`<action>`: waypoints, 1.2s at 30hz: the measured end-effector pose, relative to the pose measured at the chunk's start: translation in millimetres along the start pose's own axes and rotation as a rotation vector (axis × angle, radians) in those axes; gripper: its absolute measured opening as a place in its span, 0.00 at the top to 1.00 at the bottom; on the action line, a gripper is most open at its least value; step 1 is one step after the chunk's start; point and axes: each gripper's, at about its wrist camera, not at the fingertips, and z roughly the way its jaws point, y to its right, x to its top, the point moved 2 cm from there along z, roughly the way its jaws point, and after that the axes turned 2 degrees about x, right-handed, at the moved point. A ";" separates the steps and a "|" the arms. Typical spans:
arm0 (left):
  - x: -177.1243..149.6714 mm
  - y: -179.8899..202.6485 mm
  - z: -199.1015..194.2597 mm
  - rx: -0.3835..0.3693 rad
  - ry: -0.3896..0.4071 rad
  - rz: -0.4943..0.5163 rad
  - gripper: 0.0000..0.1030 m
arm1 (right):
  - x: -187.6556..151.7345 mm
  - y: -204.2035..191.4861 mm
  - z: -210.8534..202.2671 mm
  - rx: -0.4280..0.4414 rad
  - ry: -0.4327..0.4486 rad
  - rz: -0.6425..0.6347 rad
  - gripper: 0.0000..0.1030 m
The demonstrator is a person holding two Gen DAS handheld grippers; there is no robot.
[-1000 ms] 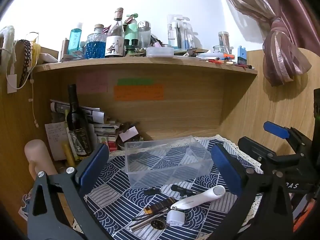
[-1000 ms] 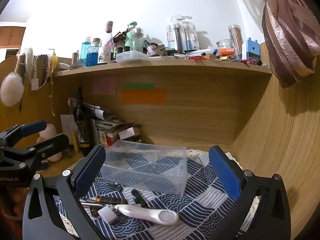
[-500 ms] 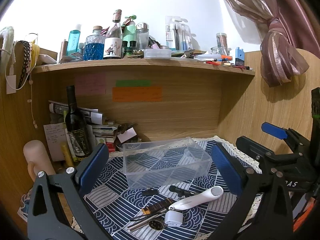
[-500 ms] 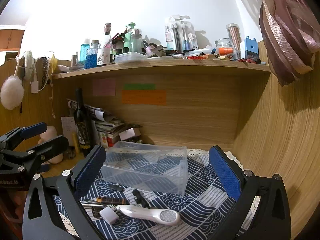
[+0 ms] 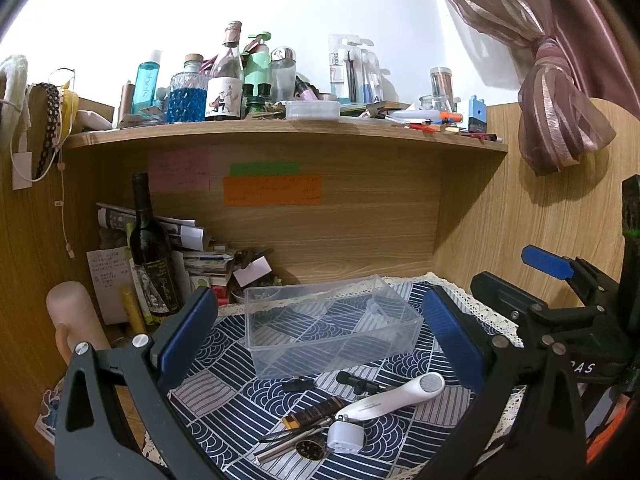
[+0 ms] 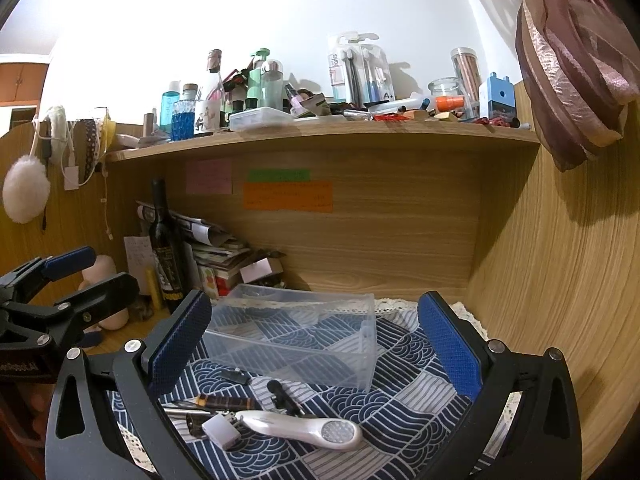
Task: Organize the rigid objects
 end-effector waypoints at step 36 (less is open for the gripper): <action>0.8 -5.3 -1.5 -0.001 0.000 -0.023 0.00 | 1.3 -2.3 1.5 0.034 -0.015 0.017 0.00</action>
